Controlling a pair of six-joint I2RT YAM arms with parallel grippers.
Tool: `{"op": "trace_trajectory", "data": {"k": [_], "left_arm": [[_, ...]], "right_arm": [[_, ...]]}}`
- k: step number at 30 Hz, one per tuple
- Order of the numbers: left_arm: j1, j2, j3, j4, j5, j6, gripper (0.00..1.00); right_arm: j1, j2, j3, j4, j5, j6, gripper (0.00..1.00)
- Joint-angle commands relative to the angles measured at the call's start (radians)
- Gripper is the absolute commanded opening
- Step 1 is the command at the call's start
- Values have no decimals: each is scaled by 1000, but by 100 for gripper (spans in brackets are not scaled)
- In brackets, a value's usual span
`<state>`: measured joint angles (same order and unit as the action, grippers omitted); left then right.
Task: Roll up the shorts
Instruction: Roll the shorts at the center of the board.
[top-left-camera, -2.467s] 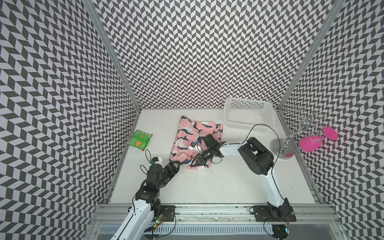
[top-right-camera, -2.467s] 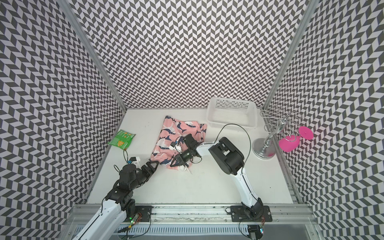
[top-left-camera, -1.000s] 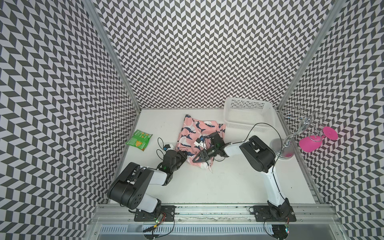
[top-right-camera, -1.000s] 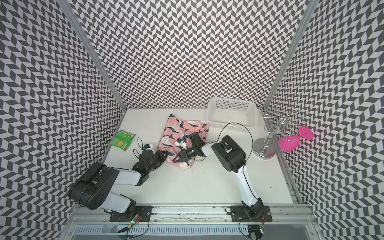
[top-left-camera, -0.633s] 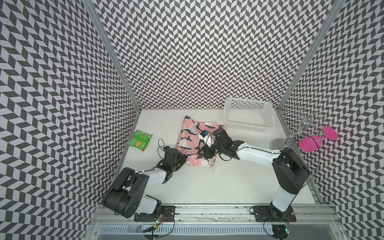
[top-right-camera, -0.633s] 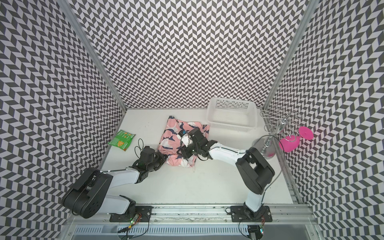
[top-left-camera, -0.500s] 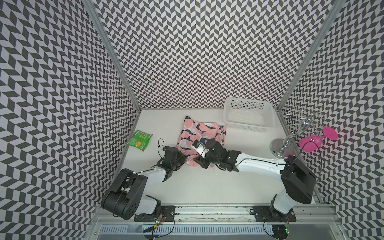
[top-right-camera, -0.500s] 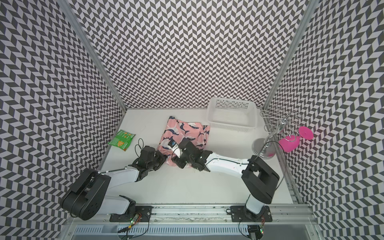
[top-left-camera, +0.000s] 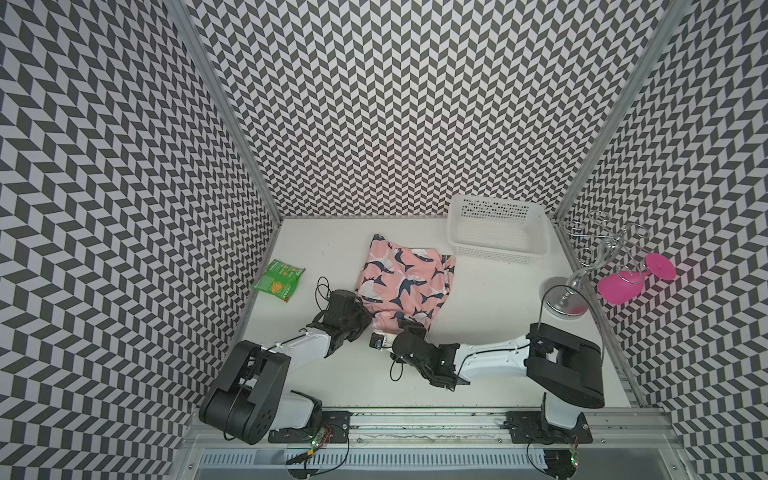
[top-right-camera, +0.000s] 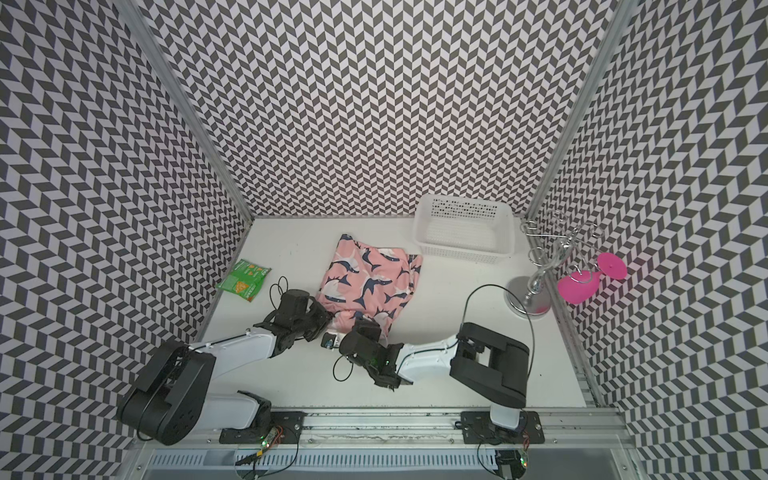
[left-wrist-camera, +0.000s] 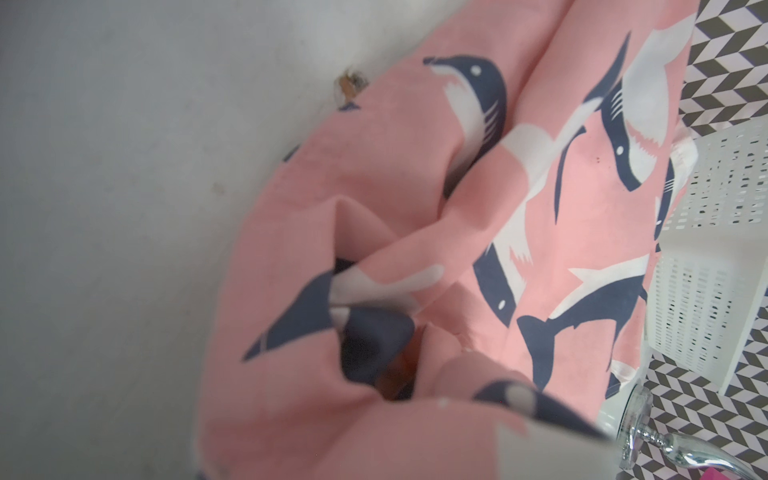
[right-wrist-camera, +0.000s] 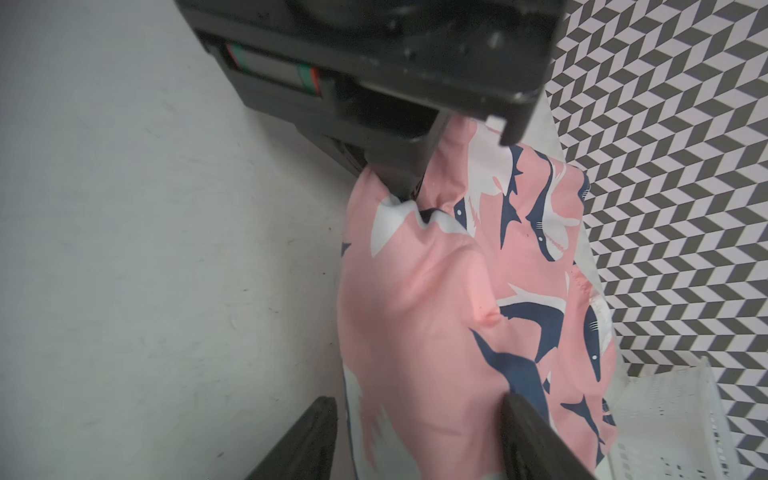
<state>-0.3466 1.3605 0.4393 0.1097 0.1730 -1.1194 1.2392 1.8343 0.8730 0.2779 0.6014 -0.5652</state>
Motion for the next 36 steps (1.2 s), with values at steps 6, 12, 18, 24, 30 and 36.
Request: {"op": "trace_trajectory", "data": {"k": [6,12,18,24,30,36], "left_arm": [[30,-16,-2,-43,73,10,0],[50,-20,2,-47,105,31,0],[65,-128,1,-55,47,75,51],[103,-357,-43,-116,-41,95,70],[113,-535,-91,-213,-81,107,71],[103,-539,-231,-110,5,85,72]], "right_arm": [[7,157,47,88,52,-103,62],[-47,168,142,-128,-143,27,0],[-156,118,220,-341,-495,188,0],[-255,136,296,-449,-825,300,0],[-366,173,363,-502,-1198,396,0],[-449,265,435,-535,-1469,514,0]]}}
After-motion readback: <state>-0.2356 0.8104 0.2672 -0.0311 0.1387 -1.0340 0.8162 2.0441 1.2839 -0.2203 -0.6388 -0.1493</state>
